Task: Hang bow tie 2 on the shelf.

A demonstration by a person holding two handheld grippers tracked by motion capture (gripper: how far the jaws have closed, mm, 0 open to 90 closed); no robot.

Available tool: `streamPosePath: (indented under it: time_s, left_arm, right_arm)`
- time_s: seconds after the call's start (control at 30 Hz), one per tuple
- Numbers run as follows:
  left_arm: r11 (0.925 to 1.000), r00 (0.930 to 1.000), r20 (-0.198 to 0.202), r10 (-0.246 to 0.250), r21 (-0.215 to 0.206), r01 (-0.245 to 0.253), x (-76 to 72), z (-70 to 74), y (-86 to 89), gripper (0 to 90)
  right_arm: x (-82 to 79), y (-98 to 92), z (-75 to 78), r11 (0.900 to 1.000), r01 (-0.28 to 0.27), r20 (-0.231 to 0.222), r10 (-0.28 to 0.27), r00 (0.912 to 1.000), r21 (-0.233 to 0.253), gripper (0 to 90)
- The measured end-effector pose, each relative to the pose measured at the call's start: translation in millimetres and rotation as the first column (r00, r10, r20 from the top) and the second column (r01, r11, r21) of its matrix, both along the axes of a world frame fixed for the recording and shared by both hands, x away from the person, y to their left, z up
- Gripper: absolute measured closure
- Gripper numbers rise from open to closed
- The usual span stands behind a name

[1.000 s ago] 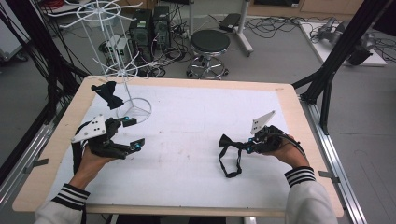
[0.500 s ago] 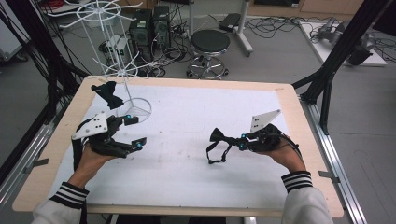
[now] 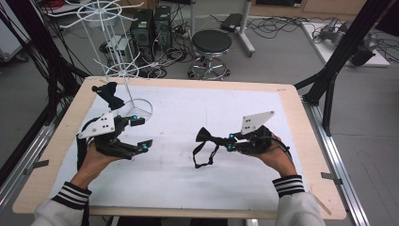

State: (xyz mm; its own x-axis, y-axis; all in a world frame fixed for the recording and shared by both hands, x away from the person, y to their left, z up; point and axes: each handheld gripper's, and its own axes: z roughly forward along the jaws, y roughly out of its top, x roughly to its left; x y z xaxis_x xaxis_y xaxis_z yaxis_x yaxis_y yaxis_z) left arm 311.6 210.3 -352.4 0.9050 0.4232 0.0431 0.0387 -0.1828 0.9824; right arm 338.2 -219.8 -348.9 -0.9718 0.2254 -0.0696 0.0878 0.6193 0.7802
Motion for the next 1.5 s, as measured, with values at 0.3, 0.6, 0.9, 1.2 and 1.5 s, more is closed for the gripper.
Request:
streamPosePath:
  time_s: [0.3,0.6,0.9,1.2,1.5]
  left_arm:
    - [0.9990,0.9991,-0.010,-0.042,0.017,0.042,-1.6,7.1,-14.1,19.8]
    - [0.9952,0.9956,-0.027,-0.090,0.037,0.091,-2.8,13.6,-29.1,20.0]
    - [0.9899,0.9902,-0.058,-0.127,0.056,0.131,-3.4,13.6,-42.3,21.3]
    - [0.9832,0.9852,-0.077,-0.153,0.088,0.160,-3.2,14.0,-47.7,29.7]
    - [0.9754,0.9765,-0.107,-0.187,0.098,0.197,-2.4,12.5,-48.2,48.0]
  right_arm:
    - [-5.4,32.2,3.2,0.997,-0.061,0.031,0.059,0.9977,0.043,82.3]
    - [-7.2,55.3,6.8,0.994,-0.095,0.069,0.091,0.9934,0.051,82.3]
    - [-7.5,72.6,7.4,0.992,-0.121,0.097,0.116,0.9885,0.044,82.3]
    - [-7.6,85.2,9.0,0.988,-0.147,0.104,0.142,0.9845,0.047,82.2]
    - [-8.5,91.0,10.0,0.987,-0.161,0.118,0.156,0.9806,0.030,82.2]
